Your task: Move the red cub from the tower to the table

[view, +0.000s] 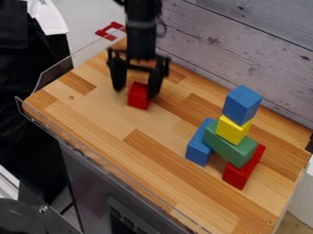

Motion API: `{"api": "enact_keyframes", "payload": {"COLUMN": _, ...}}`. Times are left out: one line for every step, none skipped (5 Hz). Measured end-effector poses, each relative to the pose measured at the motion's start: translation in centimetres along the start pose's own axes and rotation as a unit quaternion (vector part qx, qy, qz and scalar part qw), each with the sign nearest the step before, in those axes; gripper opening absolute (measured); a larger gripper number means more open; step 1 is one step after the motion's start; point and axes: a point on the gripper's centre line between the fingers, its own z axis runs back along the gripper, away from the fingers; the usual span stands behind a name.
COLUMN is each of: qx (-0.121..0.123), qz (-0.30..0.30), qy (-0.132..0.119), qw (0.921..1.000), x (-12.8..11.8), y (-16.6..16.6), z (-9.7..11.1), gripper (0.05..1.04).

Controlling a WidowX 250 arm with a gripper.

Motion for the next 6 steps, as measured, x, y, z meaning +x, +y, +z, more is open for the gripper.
{"api": "enact_keyframes", "payload": {"qx": 0.033, "qz": -0.033, "qy": -0.031, "qw": 0.9984, "x": -1.3, "y": -1.8, "z": 3.8, "gripper": 0.999}}
{"api": "enact_keyframes", "payload": {"qx": 0.059, "qz": -0.06, "qy": -0.016, "qw": 0.9964, "x": -2.5, "y": -3.5, "z": 4.7, "gripper": 0.999}}
{"api": "enact_keyframes", "payload": {"qx": 0.05, "qz": -0.085, "qy": -0.012, "qw": 0.995, "x": -4.0, "y": -5.8, "z": 5.9, "gripper": 0.999}}
{"api": "enact_keyframes", "payload": {"qx": 0.052, "qz": -0.095, "qy": -0.01, "qw": 0.9941, "x": -5.7, "y": -7.2, "z": 6.3, "gripper": 0.999}}
{"api": "enact_keyframes", "payload": {"qx": 0.047, "qz": -0.098, "qy": -0.014, "qw": 0.994, "x": -7.5, "y": -7.9, "z": 6.5, "gripper": 0.999}}
{"api": "enact_keyframes", "payload": {"qx": 0.048, "qz": -0.103, "qy": -0.022, "qw": 0.9932, "x": -8.6, "y": -8.4, "z": 6.7, "gripper": 0.999}}
